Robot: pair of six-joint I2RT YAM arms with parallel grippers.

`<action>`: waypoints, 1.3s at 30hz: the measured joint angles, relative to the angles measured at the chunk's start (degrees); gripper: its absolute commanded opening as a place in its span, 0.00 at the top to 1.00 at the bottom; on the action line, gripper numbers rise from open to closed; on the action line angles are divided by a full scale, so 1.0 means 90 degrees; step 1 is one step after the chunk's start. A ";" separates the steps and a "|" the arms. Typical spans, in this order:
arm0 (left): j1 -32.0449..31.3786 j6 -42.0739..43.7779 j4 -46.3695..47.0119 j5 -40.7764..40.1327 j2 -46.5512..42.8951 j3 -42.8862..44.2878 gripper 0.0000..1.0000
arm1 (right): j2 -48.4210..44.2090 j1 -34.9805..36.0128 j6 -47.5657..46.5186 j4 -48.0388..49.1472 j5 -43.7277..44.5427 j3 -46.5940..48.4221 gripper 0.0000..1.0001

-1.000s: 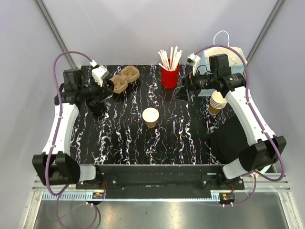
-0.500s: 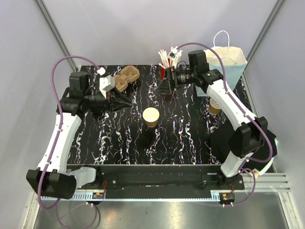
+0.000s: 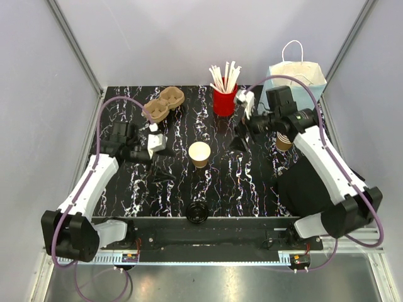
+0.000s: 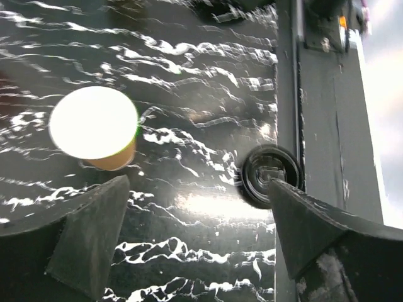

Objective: Pack the takeout coffee

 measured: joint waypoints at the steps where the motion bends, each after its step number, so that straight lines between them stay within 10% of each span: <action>1: -0.0109 0.0223 -0.0141 -0.0024 -0.0002 -0.0036 0.01 | -0.0202 0.0002 -0.0291 -0.0146 0.0092 -0.0219 0.00; 19: -0.3466 -0.0952 0.1498 -0.3395 0.1037 -0.0840 0.03 | -0.2067 0.0019 -0.1447 -0.0345 0.1647 -0.1809 0.01; 39: -0.4753 -0.1496 0.2004 -0.5059 0.2460 -0.0840 0.60 | -0.2858 0.0000 -0.1443 -0.0143 0.1909 -0.1994 0.00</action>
